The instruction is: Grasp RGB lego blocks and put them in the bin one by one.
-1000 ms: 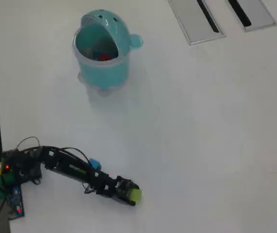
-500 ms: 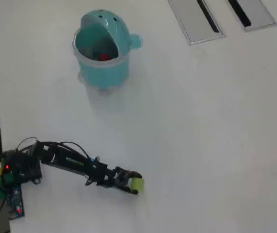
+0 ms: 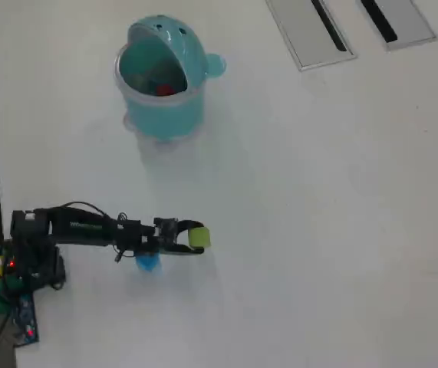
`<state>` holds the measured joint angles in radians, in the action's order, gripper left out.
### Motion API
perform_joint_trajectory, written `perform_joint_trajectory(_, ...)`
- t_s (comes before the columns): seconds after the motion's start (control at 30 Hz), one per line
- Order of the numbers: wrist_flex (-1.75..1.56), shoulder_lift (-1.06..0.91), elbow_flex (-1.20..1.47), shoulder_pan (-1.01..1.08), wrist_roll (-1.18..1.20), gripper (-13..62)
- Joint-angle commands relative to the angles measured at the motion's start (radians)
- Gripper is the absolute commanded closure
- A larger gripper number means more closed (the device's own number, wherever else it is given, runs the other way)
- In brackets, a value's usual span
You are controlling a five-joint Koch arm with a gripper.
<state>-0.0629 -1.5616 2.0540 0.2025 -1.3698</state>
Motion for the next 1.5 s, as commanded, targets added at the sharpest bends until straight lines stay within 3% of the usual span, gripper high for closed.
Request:
perform_joint_trajectory(0.0, -0.124, -0.1, -0.015, -0.051, 0.012, 33.0)
perform_joint_trajectory(0.3, -0.152, -0.313, 0.12, -0.299, 0.052, 36.9)
perform_joint_trajectory(0.73, -0.155, -0.443, 0.209, -0.589, 0.029, 39.1)
perform_joint_trajectory(1.07, -0.155, -0.474, 0.132, -0.772, 0.028, 39.1)
perform_joint_trajectory(1.2, -0.118, -0.459, 0.0, -0.943, -0.081, 39.3)
perform_joint_trajectory(1.4, -0.029, -0.377, -0.175, -0.999, -0.087, 39.6)
perform_joint_trajectory(1.47, -0.015, -0.356, -0.213, -1.023, -0.084, 44.5)
